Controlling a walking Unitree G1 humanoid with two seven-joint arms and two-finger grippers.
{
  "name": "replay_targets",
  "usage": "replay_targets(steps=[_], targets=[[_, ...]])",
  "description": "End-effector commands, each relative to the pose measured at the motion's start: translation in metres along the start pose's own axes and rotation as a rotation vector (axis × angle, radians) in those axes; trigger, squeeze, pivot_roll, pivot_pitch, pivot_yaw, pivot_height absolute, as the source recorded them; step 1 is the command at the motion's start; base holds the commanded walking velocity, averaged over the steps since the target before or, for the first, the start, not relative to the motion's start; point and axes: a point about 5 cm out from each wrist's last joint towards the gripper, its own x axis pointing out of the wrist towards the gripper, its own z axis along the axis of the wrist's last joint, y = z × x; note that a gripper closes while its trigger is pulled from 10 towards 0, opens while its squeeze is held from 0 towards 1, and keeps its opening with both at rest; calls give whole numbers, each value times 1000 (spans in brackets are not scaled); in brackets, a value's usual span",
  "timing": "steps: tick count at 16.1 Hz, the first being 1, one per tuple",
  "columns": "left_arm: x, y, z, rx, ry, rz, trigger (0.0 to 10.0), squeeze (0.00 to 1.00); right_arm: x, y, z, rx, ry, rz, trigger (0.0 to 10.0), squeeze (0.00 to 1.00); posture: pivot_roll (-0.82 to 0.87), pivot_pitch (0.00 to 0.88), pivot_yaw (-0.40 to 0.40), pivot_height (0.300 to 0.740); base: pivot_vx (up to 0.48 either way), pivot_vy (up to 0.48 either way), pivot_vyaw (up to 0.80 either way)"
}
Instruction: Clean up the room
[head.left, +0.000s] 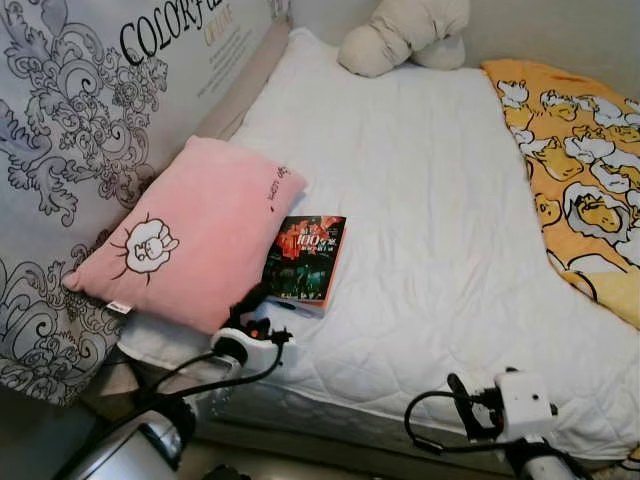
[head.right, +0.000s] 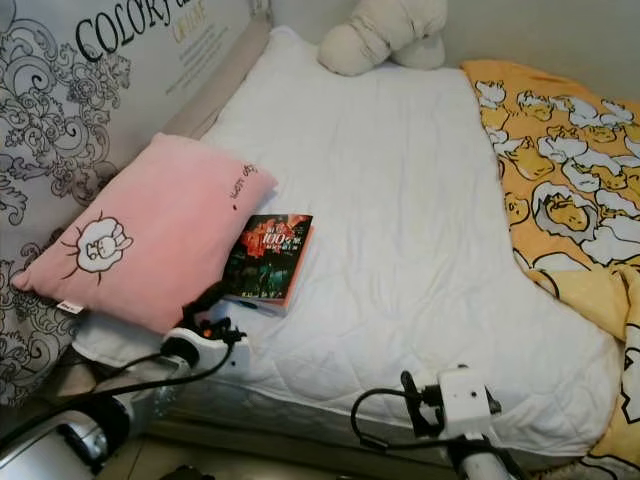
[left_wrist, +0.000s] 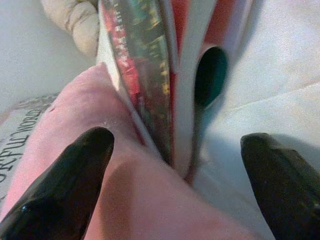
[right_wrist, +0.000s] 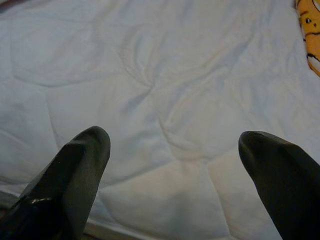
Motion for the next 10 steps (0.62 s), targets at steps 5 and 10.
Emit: replay_targets(steps=[5,10], targets=[[19,22,14,53,-22,13,10000,0,1,-5,-2,-26,14,4,10000,0,-43,0,-119,732,0,0,0],[24,29,11,53,30,0,10000,0,-5,-2,-8,-22,30,-2,10000,0,-59,2,-107,732,0,0,0]])
